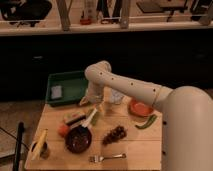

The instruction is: Place brush in plastic cup

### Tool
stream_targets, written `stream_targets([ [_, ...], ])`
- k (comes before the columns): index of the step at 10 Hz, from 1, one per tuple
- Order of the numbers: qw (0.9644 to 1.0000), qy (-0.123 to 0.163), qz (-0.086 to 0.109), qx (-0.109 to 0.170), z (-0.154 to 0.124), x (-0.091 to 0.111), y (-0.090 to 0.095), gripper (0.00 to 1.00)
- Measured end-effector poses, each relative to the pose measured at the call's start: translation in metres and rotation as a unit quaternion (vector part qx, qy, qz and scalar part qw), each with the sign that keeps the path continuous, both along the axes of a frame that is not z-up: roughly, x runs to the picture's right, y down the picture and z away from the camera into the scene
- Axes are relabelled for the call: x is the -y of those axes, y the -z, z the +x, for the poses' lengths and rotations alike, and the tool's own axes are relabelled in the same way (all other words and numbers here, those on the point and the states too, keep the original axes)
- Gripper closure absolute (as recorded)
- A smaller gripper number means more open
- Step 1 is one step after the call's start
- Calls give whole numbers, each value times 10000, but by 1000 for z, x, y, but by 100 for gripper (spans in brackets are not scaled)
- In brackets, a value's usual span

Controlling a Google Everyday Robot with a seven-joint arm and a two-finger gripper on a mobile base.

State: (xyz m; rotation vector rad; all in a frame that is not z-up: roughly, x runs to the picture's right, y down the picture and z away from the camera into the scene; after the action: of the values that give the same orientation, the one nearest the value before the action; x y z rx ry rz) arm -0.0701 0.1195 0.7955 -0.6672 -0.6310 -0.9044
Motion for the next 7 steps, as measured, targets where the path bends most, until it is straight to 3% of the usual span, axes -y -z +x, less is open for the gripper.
stream_targets([
  [7, 9999, -54, 79, 35, 3, 3, 3, 20],
])
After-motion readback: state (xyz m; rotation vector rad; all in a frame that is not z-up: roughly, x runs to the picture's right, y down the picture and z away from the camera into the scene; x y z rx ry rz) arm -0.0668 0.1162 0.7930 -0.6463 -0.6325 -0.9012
